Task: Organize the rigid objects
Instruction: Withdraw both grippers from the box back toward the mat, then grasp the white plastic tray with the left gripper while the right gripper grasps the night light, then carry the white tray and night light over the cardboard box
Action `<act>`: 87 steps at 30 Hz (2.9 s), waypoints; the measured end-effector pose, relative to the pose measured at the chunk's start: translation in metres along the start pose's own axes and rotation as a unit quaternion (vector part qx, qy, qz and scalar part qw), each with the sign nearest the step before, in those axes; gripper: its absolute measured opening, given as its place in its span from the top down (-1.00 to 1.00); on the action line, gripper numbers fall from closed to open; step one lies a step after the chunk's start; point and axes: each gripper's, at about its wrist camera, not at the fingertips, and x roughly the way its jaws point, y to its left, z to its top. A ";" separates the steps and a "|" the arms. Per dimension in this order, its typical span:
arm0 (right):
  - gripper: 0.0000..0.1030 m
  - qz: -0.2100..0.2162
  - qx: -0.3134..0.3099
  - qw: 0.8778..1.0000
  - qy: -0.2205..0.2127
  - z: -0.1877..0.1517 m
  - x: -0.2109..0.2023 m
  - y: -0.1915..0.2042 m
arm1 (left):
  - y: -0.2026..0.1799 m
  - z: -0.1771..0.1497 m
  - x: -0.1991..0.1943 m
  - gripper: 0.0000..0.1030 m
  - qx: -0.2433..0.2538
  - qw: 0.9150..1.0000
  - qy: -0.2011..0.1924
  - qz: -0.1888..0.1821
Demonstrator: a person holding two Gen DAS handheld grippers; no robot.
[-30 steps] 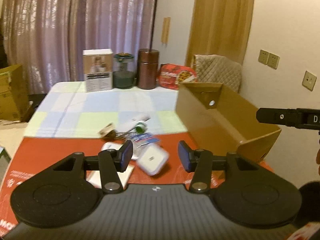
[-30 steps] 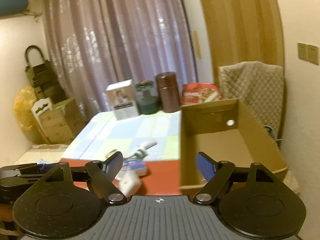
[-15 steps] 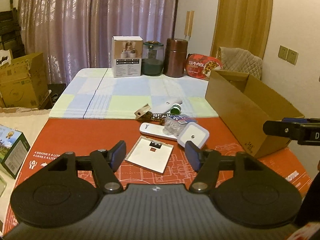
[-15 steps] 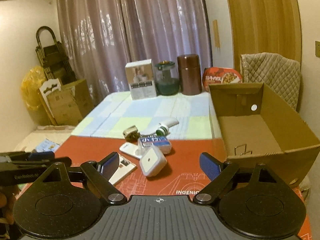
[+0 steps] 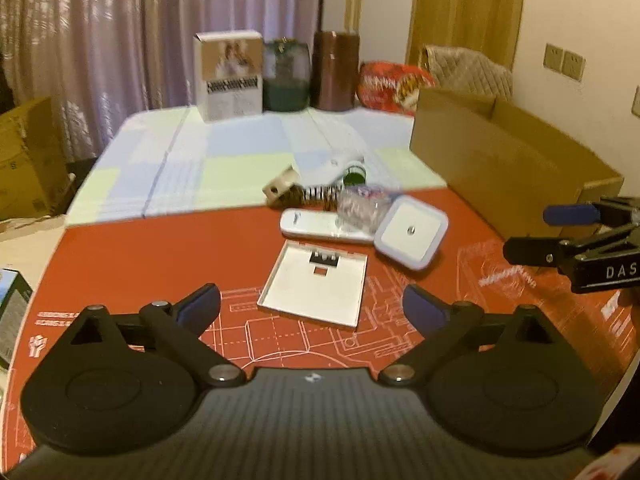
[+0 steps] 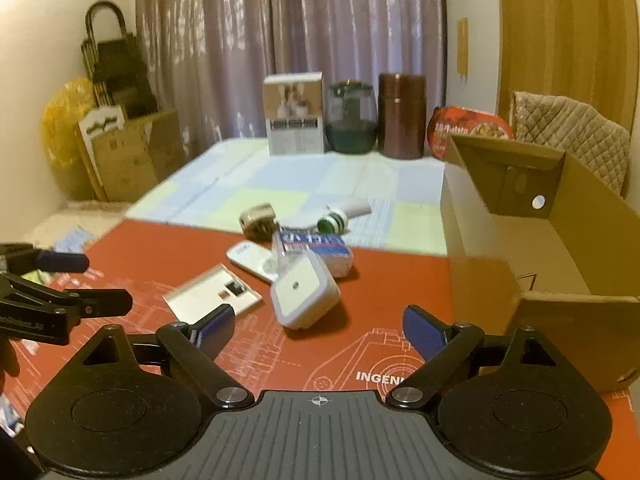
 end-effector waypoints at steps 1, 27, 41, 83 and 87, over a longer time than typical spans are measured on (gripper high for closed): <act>-0.74 0.000 -0.002 1.000 0.003 -0.001 0.004 -0.001 | 0.001 -0.001 0.007 -0.91 0.004 1.000 0.005 -0.007; -0.77 -0.018 -0.117 0.992 0.052 -0.010 0.081 0.005 | 0.001 0.012 0.117 -0.91 0.062 0.994 0.087 -0.033; -0.77 -0.020 -0.198 0.979 0.048 -0.013 0.105 0.026 | 0.005 0.010 0.126 -0.74 0.065 0.993 0.094 -0.030; -0.25 -0.064 -0.340 0.938 0.035 -0.024 0.144 0.055 | 0.022 0.027 0.110 -0.61 -0.016 0.997 0.068 -0.021; -0.22 -0.066 -0.338 0.938 0.035 -0.025 0.145 0.055 | 0.021 0.027 0.109 -0.61 -0.016 0.997 0.068 -0.022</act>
